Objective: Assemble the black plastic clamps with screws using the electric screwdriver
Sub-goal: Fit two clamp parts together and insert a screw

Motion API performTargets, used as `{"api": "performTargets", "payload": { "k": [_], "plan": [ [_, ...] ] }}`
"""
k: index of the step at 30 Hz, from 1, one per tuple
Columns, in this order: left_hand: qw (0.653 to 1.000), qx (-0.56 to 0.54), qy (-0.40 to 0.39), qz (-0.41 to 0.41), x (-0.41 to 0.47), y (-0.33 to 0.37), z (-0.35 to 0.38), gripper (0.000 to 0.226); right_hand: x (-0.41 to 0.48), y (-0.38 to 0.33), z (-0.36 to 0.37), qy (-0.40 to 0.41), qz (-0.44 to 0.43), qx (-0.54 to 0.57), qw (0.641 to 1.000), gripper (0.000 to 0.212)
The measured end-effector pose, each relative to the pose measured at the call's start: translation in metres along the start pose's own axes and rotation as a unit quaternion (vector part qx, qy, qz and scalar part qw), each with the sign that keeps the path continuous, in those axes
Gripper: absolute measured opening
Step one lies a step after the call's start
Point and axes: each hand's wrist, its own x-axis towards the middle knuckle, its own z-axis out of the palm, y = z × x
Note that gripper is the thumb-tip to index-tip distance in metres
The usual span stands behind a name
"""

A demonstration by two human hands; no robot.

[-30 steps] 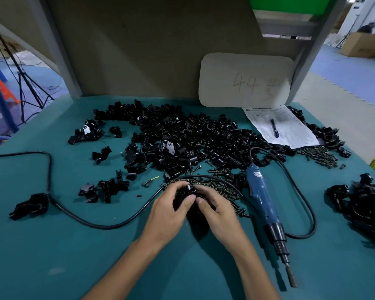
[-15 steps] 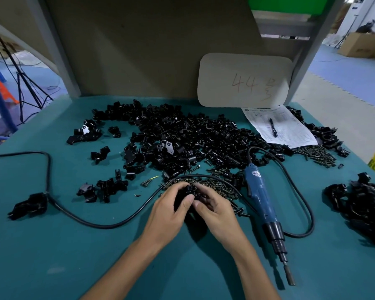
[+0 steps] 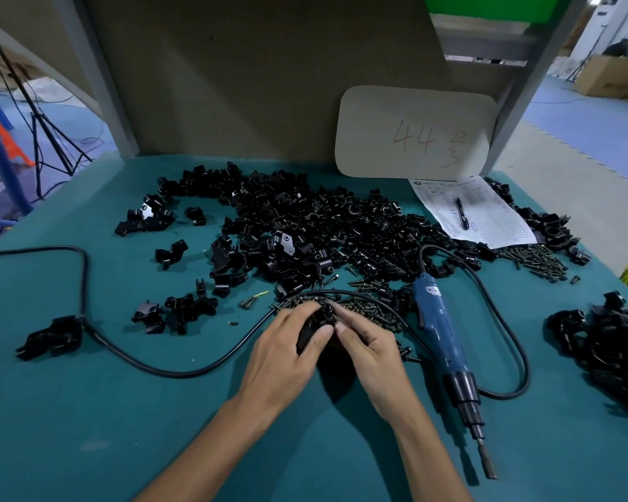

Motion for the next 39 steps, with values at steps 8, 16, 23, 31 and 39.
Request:
{"api": "performTargets", "payload": {
  "k": [8, 16, 23, 31, 39],
  "plan": [
    [0.998, -0.048, -0.032, -0.011, -0.001, 0.001, -0.001, 0.041, -0.002, -0.008, 0.005, -0.012, 0.021, 0.086, 0.996, 0.04],
    [0.994, -0.091, -0.048, -0.021, 0.001, -0.002, -0.001, 0.054, -0.005, -0.013, 0.006, -0.002, 0.044, 0.087, 0.995, 0.029],
    [0.992, -0.104, -0.06, -0.021, 0.002, -0.003, -0.001, 0.057, -0.005, -0.012, 0.004, -0.005, 0.054, 0.1, 0.994, 0.017],
    [0.992, -0.101, -0.074, -0.031, 0.001, 0.0, -0.002, 0.056, -0.005, -0.012, 0.004, -0.015, 0.055, 0.105, 0.993, 0.027],
    [0.99, -0.129, -0.041, -0.036, 0.001, 0.001, -0.005, 0.042, 0.006, -0.014, -0.003, -0.004, 0.005, -0.044, 0.999, 0.028]
  ]
}}
